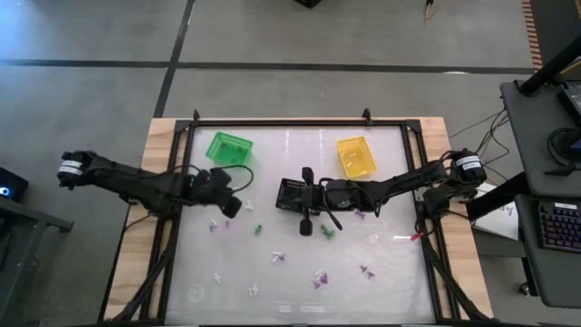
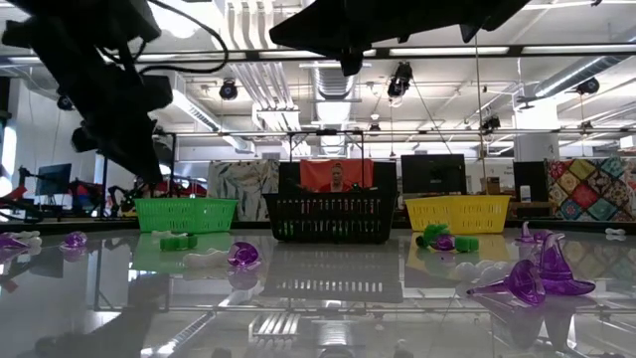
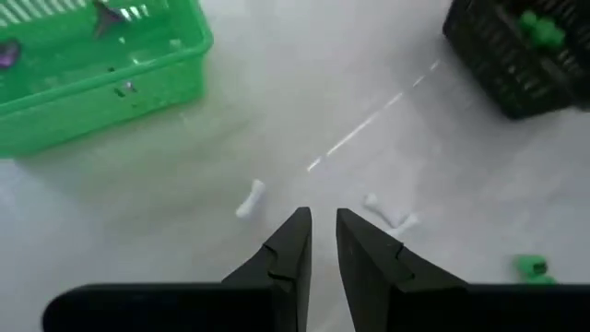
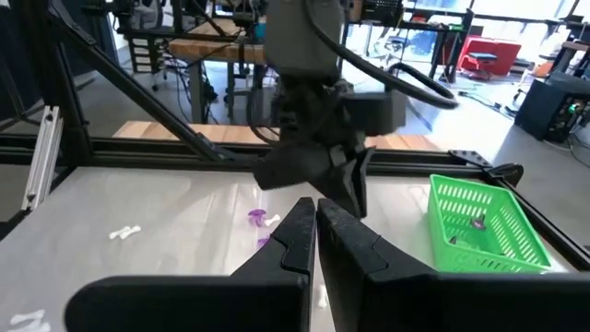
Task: Sort Halloween decoration
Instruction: Put the white bone toy into the yellow bin
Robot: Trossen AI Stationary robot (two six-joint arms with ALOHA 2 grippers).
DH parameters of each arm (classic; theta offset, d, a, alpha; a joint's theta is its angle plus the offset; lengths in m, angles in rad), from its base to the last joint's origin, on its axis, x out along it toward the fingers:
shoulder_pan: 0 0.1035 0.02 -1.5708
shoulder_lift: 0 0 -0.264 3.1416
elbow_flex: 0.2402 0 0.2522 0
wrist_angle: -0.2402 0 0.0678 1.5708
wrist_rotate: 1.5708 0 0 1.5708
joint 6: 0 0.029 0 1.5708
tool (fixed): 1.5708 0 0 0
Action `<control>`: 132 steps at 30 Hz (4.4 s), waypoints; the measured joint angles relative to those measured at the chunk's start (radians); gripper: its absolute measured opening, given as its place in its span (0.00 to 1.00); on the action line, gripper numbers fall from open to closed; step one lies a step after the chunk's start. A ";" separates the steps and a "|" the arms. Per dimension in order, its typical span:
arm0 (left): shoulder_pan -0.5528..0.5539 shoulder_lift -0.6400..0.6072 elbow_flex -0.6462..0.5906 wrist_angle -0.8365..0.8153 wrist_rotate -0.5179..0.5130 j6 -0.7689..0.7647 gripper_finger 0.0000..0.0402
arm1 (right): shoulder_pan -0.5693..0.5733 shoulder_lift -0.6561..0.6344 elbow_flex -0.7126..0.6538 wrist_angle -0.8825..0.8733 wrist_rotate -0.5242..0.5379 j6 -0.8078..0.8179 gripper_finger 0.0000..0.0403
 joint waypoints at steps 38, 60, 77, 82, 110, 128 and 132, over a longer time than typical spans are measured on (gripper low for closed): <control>0.254 0.483 0.238 -0.186 0.148 0.383 0.34 | 0.000 0.000 0.000 0.003 -0.003 0.017 0.02; 0.290 0.564 0.228 -0.112 0.184 0.464 0.20 | 0.001 0.001 0.000 0.006 -0.003 0.032 0.02; 0.259 0.493 0.236 -0.116 0.189 0.448 0.00 | 0.001 0.001 0.000 -0.019 -0.004 0.029 0.02; 0.230 0.410 0.234 -0.090 0.187 0.438 0.00 | 0.001 0.001 0.000 -0.045 -0.006 0.024 0.02; -0.062 0.123 -0.006 0.914 0.308 0.669 0.00 | 0.001 0.001 0.000 -0.173 -0.036 0.031 0.02; -0.062 0.124 -0.084 1.099 0.324 0.674 0.00 | 0.001 0.004 0.000 -0.087 -0.055 0.024 0.16; -0.062 0.124 -0.084 1.159 0.324 0.676 0.00 | 0.001 0.010 0.000 -0.083 -0.055 0.025 0.22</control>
